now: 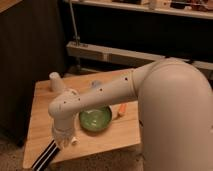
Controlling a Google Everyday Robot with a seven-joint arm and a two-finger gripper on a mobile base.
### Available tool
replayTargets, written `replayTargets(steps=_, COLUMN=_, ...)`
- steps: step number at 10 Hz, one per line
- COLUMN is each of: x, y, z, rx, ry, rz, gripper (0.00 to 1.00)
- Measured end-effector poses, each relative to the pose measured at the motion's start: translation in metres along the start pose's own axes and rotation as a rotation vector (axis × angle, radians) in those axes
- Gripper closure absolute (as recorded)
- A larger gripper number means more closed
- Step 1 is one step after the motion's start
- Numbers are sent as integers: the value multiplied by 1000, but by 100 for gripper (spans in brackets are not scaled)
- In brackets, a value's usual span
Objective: Push the eraser across the table
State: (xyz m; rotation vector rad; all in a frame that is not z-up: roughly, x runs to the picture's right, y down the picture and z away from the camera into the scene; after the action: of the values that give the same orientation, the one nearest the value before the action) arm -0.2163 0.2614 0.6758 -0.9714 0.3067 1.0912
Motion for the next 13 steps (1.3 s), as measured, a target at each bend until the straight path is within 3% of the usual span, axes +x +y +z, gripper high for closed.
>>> replayTargets(steps=2, x=6, y=11, z=10, rx=-5, ry=15, rz=-46, gripper=98)
replayTargets(steps=3, x=10, y=16, z=14, rx=-7, ry=20, rz=-70, gripper=100)
replayTargets(steps=7, x=30, y=38, z=39, rx=-12, ry=23, rz=-213, gripper=100)
replayTargets(steps=11, x=39, y=42, z=79, rx=9, ry=40, rz=-300, gripper=100)
replayTargets(steps=13, x=39, y=42, z=90, rx=21, ry=53, rz=-311, gripper=100)
